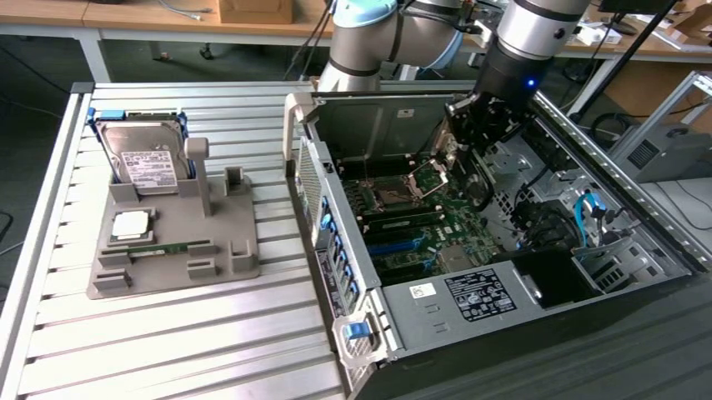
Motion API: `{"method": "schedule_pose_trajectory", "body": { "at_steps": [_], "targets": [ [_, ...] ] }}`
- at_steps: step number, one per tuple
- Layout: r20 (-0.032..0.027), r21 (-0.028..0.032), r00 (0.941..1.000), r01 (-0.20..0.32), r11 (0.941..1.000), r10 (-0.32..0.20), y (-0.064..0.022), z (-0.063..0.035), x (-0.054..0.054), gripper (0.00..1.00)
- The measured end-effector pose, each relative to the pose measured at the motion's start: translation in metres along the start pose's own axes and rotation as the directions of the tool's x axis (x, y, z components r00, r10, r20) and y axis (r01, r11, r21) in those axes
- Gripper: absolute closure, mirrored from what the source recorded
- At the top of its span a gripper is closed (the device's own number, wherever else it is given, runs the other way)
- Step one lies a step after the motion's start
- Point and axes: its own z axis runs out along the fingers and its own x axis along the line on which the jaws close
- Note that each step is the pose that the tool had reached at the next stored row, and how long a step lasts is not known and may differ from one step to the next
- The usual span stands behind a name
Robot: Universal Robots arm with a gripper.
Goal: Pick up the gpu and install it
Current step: 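Pick up the gpu and move the gpu toward the slot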
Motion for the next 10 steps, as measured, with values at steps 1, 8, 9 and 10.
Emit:
{"method": "schedule_pose_trajectory", "body": {
  "at_steps": [1, 8, 9, 10],
  "targets": [
    [0.0, -0.0001, 1.0, 0.0, 1.0, 0.0, 0.0, 0.0005, 0.0, 0.73],
    [0.0, 0.0, 1.0, 0.0, 1.0, 0.0, 0.0, 0.0037, 0.0001, 0.73],
    [0.0, 0.0, 1.0, 0.0, 1.0, 0.0, 0.0, 0.004, 0.0001, 0.73],
    [0.0, 0.0, 1.0, 0.0, 1.0, 0.0, 0.0, 0.0044, 0.0001, 0.73]
  ]
}}
